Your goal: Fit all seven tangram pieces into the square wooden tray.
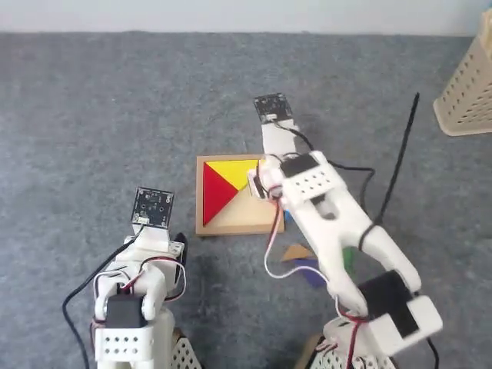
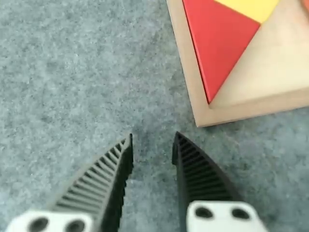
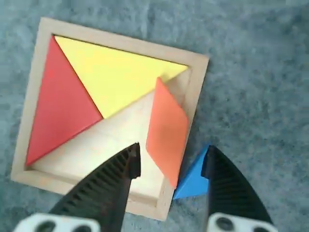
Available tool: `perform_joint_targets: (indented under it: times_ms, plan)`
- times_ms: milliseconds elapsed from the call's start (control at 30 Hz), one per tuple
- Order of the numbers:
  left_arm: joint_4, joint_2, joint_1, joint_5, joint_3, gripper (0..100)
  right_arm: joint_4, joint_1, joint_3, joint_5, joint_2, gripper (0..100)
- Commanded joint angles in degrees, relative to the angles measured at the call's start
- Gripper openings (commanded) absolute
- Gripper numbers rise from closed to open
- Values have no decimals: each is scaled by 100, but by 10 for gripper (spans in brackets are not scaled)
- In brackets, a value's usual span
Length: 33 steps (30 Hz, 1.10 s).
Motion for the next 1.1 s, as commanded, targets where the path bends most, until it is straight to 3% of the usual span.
perform_joint_targets:
  times_ms: [0,67,233,367,1067]
  plan:
    - [26,-88,0,44,-22,133,-426,382,193,-70,-365,208]
    - [26,-88,0,44,-22,133,-470,532,193,-70,-198,193]
    - [26,-88,0,44,-22,133,-497,725,-53,-79,189,0]
    - [26,-88,0,44,-22,133,-470,690,-105,-79,321,38]
    - [26,-88,0,44,-22,133,-312,154,-132,-62,716,38]
